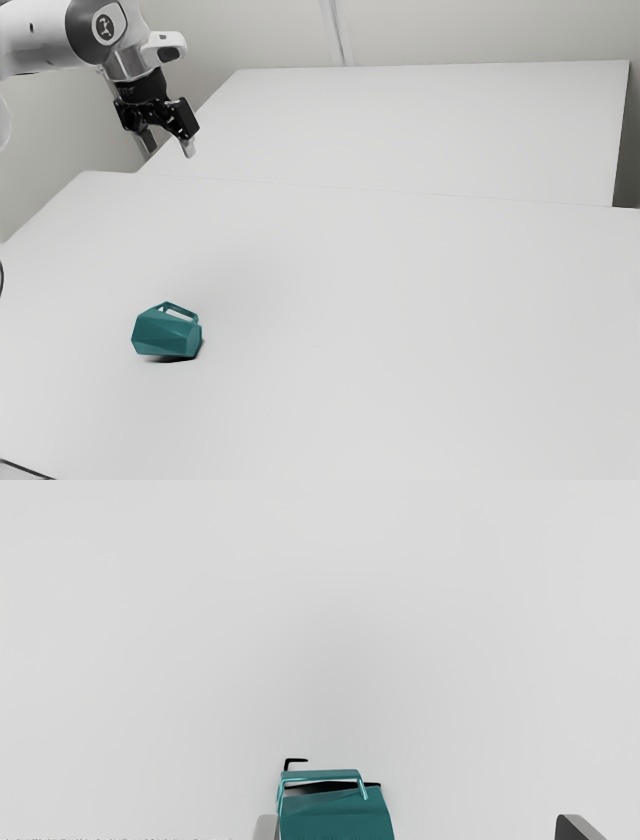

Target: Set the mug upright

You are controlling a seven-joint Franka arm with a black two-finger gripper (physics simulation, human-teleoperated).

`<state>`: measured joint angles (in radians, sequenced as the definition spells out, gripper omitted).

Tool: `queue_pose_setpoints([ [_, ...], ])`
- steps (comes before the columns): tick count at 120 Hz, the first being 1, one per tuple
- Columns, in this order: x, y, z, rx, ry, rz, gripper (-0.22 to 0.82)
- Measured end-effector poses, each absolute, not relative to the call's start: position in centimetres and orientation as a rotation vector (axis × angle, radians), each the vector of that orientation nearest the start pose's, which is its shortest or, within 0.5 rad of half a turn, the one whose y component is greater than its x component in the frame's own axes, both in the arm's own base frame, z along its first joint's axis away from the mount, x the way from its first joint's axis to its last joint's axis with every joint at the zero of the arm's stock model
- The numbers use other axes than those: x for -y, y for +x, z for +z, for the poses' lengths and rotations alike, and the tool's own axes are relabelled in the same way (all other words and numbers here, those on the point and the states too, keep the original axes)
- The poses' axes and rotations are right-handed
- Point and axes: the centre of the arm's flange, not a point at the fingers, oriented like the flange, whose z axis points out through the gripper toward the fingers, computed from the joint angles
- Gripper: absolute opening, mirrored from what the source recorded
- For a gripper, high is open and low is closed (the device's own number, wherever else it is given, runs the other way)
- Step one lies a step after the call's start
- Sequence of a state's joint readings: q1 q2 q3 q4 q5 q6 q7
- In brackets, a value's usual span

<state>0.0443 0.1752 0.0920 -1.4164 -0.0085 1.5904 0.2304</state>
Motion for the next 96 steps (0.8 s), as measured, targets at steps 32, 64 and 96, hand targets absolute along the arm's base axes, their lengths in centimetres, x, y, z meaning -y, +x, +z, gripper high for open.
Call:
queue_pose_setpoints([
  [32,-7.7,60.3,59.9,-0.110,-3.134,0.006,0.60],
  [64,-9.3,56.4,57.9,-0.011,-3.222,0.053,0.60],
  [96,-16.9,52.0,52.3,0.185,-3.507,0.091,0.60],
])
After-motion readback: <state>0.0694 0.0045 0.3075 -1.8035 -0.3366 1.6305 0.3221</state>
